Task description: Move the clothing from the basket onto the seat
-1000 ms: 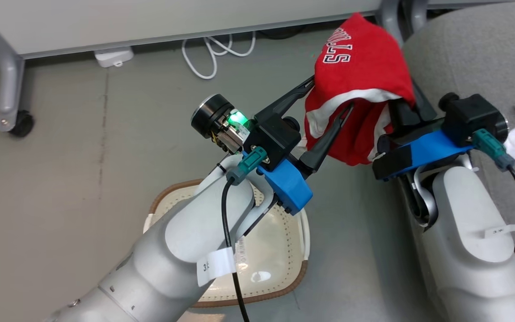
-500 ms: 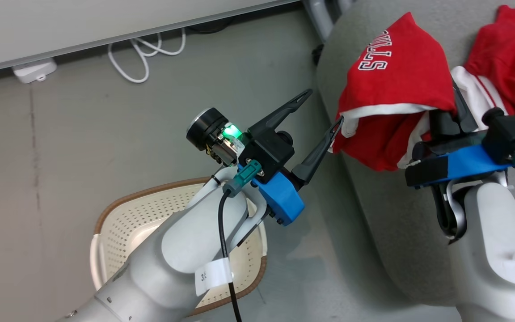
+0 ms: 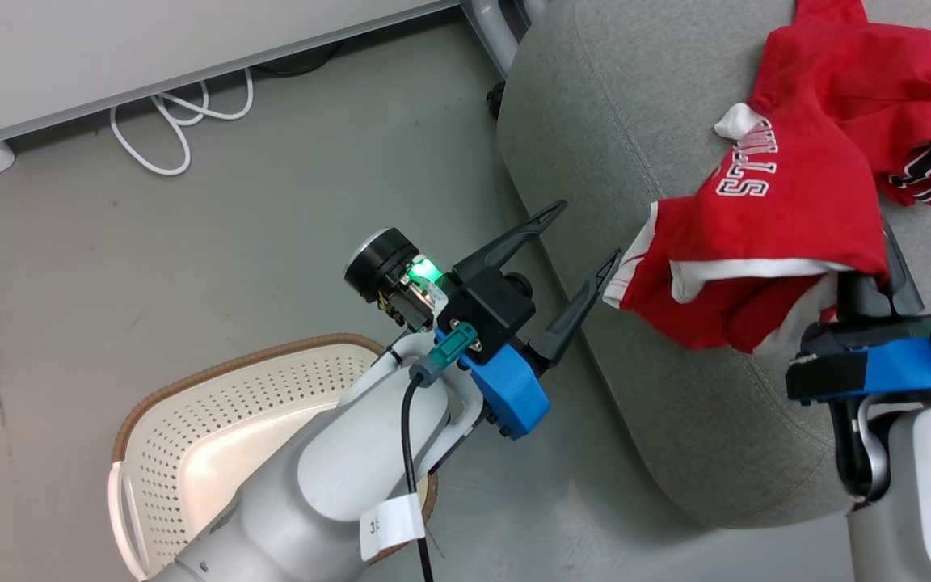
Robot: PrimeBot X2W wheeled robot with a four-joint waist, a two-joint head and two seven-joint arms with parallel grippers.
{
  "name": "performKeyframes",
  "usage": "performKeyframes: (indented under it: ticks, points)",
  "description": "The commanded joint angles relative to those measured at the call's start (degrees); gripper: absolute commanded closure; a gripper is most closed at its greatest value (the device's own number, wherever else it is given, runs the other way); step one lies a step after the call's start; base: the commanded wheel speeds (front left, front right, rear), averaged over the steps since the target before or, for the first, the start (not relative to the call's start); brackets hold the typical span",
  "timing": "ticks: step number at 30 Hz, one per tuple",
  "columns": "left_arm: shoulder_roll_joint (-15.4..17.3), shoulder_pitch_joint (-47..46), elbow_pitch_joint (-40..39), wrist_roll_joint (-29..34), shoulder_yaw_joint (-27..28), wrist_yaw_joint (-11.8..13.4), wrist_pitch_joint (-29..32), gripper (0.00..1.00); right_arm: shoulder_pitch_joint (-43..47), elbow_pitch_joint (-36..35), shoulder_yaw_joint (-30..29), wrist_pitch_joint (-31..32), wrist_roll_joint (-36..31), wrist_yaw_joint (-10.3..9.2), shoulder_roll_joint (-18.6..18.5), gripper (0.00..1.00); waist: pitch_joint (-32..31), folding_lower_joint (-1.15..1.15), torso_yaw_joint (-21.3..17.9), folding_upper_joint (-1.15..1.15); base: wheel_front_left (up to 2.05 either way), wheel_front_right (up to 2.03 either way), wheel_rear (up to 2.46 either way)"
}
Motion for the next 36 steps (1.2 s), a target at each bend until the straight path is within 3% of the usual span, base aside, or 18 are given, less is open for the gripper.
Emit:
performKeyframes:
  ticks: [1, 13, 23, 30, 36]
  points:
    - [0.2, 0.5, -0.1, 0.3, 0.1, -0.2, -0.3, 0.00, 1.1, -0.6, -0.2, 0.0, 0.1, 0.01, 0.0, 1.00, -0.2, 0.00, -0.2, 0.00, 0.00, 0.00, 0.00]
    - [0.1, 1.1, 0.0, 0.8, 1.0, -0.4, -0.3, 0.00, 0.9, -1.4, 0.6, 0.0, 1.2, 0.01, 0.0, 1.00, -0.5, 0.00, -0.4, 0.00, 0.00, 0.00, 0.00]
    - [1.6, -1.9, -0.8, 2.5, 1.9, 0.0, -0.3, 0.00, -13.3, -2.7, 0.3, 0.0, 0.2, 0.01, -0.3, 1.00, 5.2, 0.00, 0.3, 0.00, 0.00, 0.00, 0.00]
    - [2.5, -5.7, -1.4, 4.0, 1.3, 0.0, 0.4, 0.00, -27.9, -1.8, -6.5, 0.0, 0.4, 0.01, -5.7, 1.00, 12.3, 0.00, 1.8, 0.00, 0.00, 0.00, 0.00]
    - [3.3, -8.9, -2.9, 5.3, 1.1, 0.4, 1.1, 0.00, -35.9, -0.3, -14.7, 0.0, 0.1, 0.01, -14.2, 1.00, 17.9, 0.00, 3.2, 0.00, 0.00, 0.00, 0.00]
